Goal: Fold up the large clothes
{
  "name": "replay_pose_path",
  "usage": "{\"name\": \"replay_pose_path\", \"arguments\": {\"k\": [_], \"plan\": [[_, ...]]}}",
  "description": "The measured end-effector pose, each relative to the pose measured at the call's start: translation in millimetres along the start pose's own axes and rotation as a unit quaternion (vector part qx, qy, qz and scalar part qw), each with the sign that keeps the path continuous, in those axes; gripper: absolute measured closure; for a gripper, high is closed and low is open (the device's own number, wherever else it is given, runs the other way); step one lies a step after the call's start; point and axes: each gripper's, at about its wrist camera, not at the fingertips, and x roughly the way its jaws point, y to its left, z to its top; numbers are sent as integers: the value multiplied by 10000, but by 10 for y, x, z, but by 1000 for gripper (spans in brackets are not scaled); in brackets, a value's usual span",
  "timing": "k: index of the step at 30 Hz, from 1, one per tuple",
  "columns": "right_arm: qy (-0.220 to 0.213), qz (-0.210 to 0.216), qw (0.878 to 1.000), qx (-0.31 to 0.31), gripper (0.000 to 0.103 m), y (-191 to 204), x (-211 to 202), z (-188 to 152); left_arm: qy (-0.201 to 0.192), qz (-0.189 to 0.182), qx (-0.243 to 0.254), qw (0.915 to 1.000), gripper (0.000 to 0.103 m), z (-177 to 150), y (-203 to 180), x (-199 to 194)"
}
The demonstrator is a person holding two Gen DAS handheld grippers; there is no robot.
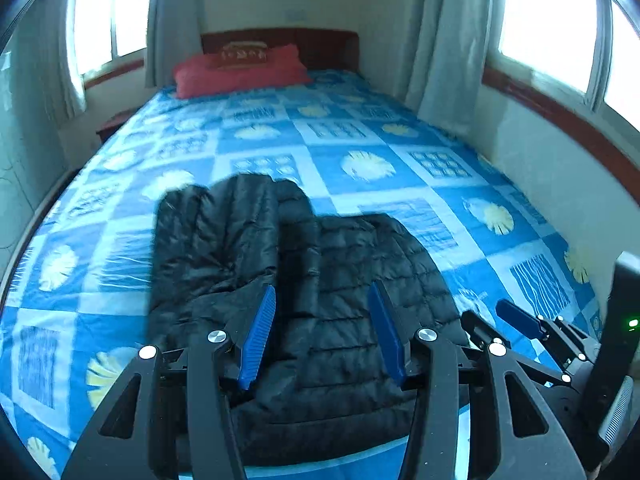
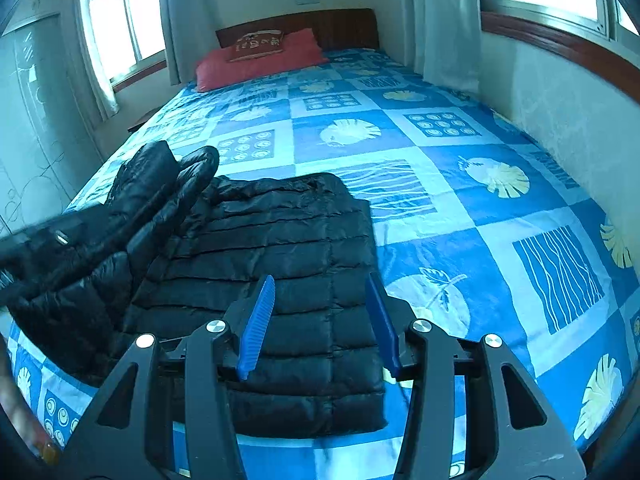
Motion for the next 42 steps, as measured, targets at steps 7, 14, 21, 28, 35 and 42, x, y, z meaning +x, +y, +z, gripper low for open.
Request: {"name": "replay_pose_path", "arguments": {"k": [7,14,21,28,35,42], "plan": [[-72,128,9996,-241,50,307,-7,100,-793,733,-805,9909,36,107,1101,-444],[-37,431,9983,-382,50,699,124,254,404,67,-2110,9766,43,-378,2054,471],[58,559,9967,-578,50,973,260,316,508,-454,-1732,9825,43,-412,1619,683],[308,1002,9934,-471,41,1195,525,399,479,-313,-1362,9890,43,-477,1385,717],[781,1446,9861,-264,33,1406,880,416,499,-322,-1419,9881,43,-519,1396,695],[942,1384,9851,-406,51,1565,1024,388,528,-307,-1443,9876,43,-526,1393,742]]}}
